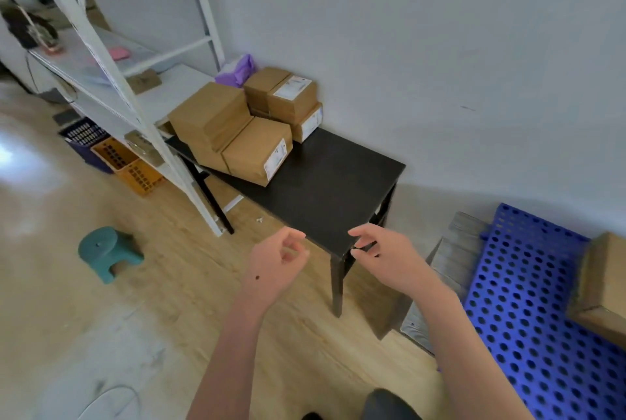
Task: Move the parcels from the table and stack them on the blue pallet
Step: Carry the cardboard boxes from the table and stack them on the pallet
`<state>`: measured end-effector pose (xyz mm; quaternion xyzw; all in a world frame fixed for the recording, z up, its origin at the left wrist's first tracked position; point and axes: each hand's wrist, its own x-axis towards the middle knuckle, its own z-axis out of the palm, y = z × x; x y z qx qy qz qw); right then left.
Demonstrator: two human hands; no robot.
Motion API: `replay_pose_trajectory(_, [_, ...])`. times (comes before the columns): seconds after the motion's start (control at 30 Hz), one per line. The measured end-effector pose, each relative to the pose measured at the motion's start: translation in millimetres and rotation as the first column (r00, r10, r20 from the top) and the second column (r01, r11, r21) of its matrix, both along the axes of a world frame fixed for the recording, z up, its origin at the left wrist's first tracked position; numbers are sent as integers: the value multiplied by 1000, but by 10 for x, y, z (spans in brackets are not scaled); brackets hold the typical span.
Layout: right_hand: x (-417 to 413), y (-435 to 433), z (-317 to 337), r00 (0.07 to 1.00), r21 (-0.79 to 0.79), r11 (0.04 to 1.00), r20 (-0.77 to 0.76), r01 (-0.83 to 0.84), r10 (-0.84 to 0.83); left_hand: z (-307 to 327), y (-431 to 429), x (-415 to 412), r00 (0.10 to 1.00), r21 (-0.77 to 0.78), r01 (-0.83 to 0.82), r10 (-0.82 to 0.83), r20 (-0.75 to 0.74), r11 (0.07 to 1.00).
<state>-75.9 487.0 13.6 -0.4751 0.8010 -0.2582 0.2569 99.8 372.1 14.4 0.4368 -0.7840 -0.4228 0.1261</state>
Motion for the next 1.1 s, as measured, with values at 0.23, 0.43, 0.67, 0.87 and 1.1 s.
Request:
replay_pose_trajectory(0.23, [181, -692, -62, 999, 1, 999, -1, -46, 46, -59, -572, 255, 992, 49, -105, 108, -59, 993])
replay_pose_trajectory(0.43, [132, -1428, -214, 995, 40, 995, 35, -90, 89, -171, -1153, 241, 989, 28, -139, 140, -51, 990])
replay_pose_trajectory(0.67, [5, -2494, -287, 986, 8, 991, 106, -131, 130, -139, -2095, -28, 990, -57, -138, 138, -17, 989])
replay_pose_trajectory(0.87, [-279, -3121, -317, 984, 61, 986, 99, -158, 151, -67, -2812, -398, 994, -101, -101, 103, 21, 990])
replay_pose_trajectory(1.1, [-457, -3576, -510, 977, 124, 983, 180, -139, 115, -362, -3404, -552, 985, -42, -88, 93, 148, 995])
